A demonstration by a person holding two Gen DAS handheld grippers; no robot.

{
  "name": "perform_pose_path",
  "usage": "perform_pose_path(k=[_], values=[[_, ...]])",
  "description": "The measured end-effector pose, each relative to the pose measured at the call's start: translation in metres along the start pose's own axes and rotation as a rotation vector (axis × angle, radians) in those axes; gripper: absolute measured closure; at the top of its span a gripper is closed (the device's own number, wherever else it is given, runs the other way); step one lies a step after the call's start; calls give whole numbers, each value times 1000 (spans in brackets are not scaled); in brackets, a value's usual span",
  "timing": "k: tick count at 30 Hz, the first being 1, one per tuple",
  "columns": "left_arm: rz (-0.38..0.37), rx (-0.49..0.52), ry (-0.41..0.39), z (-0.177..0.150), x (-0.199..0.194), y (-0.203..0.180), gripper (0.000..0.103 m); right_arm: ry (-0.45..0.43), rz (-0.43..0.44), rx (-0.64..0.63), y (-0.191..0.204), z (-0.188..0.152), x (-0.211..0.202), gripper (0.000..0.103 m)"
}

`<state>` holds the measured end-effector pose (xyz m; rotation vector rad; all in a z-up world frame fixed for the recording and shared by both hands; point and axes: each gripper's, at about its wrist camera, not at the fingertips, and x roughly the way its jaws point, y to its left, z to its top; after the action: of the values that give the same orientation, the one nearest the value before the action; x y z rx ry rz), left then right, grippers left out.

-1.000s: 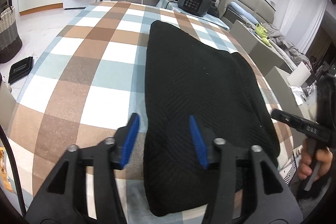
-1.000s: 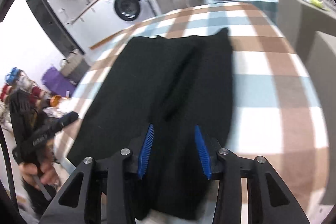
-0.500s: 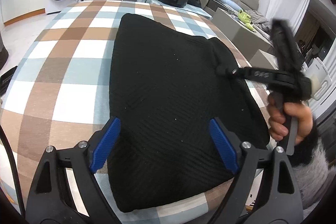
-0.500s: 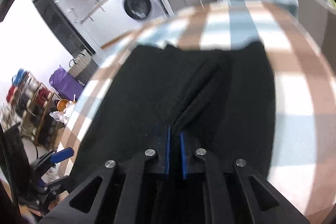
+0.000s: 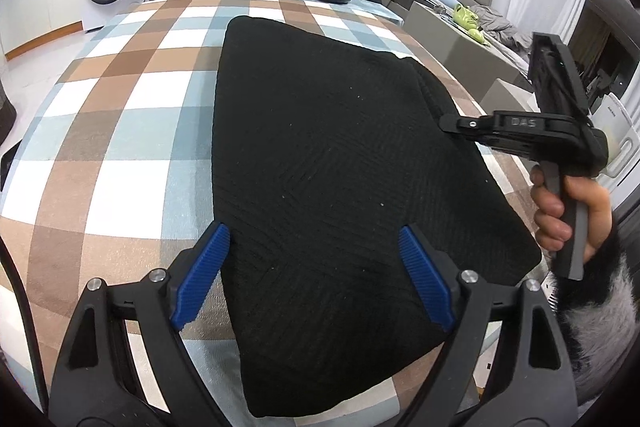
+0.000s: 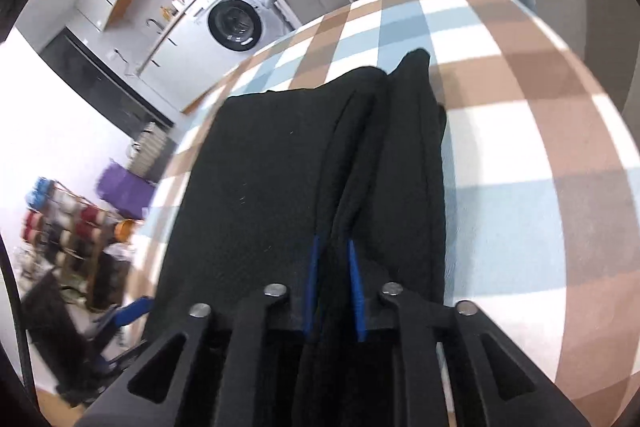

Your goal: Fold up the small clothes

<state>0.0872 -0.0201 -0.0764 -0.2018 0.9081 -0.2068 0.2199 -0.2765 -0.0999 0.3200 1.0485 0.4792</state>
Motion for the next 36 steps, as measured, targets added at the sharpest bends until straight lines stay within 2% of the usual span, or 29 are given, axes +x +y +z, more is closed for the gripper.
perform_pose_path(k=[4,11,12,16,19,22,25,26,31,33,36], values=[[4,3,5,1,3,1,18,4,-16,-23,2,10,5,81],[10,-1,6,4,3,1,18,-5,-71,-66,6,57,44,80],[10,1,4,6,3,0,18,-18,-90,-98,9,59,47,91],[8,17,1,10,3,-4,18,-124,-115,-220,35,55,22,94],[-5,37,1,14,4,-10,18,-203,-135,-228,39,55,-4,95],[-20,59,3,16,8,-17,18,-186,-192,-192,23,55,2,95],[-18,81,15,16,14,-25,18,-108,-199,-101,-4,56,20,94],[-15,88,15,15,15,-26,18,-90,-185,-69,-11,54,21,92],[-17,92,17,12,15,-28,18,-12,28,46,-28,24,-5,78],[-18,87,18,12,14,-27,18,23,118,93,-31,-3,-18,77],[-22,84,19,12,14,-26,18,39,170,126,-26,-46,-38,76]])
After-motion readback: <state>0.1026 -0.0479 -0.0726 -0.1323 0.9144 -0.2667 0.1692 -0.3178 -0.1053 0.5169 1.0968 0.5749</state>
